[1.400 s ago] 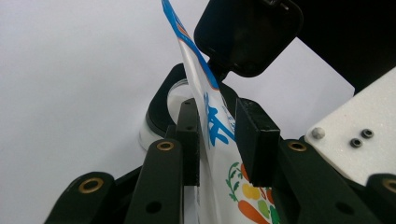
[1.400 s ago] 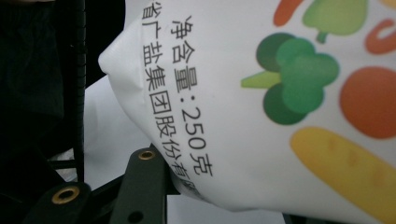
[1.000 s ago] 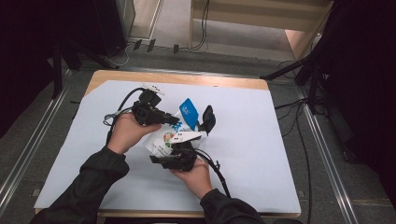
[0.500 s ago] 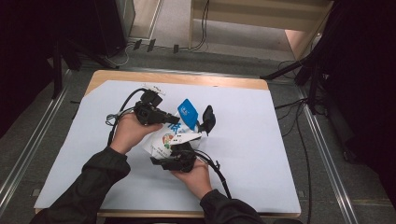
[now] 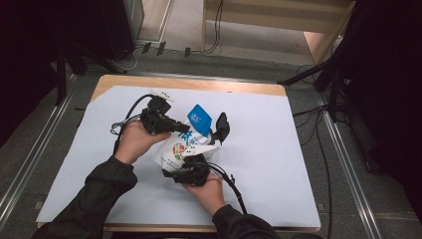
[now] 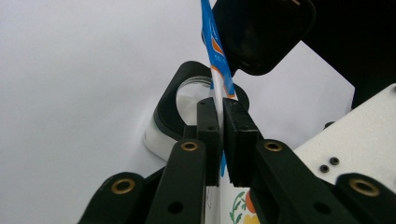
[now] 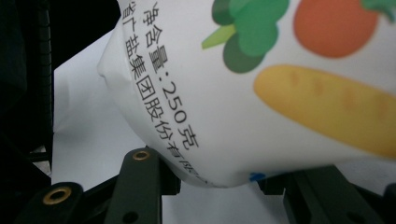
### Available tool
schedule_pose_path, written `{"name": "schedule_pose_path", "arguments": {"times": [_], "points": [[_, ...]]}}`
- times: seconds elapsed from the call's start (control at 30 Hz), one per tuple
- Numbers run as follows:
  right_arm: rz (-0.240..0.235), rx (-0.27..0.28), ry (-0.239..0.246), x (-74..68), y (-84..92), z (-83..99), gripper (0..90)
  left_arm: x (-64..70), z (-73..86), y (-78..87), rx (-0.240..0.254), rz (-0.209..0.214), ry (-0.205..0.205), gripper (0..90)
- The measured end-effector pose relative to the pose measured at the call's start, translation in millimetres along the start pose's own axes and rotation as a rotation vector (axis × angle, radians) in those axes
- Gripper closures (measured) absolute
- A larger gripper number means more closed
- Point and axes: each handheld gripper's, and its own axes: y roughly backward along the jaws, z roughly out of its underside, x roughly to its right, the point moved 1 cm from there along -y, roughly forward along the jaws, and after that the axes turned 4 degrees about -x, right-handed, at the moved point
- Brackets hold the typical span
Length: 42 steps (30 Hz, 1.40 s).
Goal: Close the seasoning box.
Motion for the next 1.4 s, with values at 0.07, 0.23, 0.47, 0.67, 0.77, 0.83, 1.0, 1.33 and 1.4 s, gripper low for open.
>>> {"name": "schedule_pose_path", "arguments": {"times": [0.07,0.23,0.47,0.67,0.77,0.83,1.0,1.33,1.4], "points": [[0.001,-0.002,0.0,-0.1,0.4,0.1,61.7,-0.7,0.3,-1.3,0.002,0.009,0.005,84.7],[0.013,-0.006,0.01,0.5,0.0,1.1,61.8,-0.1,2.1,3.3,0.002,0.019,0.005,89.2],[0.032,0.006,-0.001,2.8,1.0,5.6,61.8,1.7,6.1,13.7,0.011,0.03,-0.005,90.0],[0.044,0.013,-0.02,4.5,1.3,8.9,59.3,3.3,7.5,16.5,0.016,0.034,-0.023,90.0],[0.049,0.012,-0.027,5.6,1.1,10.9,58.6,4.8,8.1,16.4,0.015,0.036,-0.033,90.0],[0.05,0.01,-0.032,5.7,1.3,11.8,58.5,5.2,8.3,16.9,0.013,0.034,-0.036,90.0],[0.059,0.02,-0.035,6.2,3.5,14.4,58.3,7.1,9.5,18.6,0.014,0.03,-0.046,90.0],[0.069,0.012,-0.05,7.6,4.6,15.9,58.9,4.7,11.0,13.6,0.006,0.054,-0.029,86.1],[0.068,0.012,-0.05,7.6,4.4,15.9,59.2,5.0,11.5,12.7,-0.013,0.039,-0.029,86.2]]}}
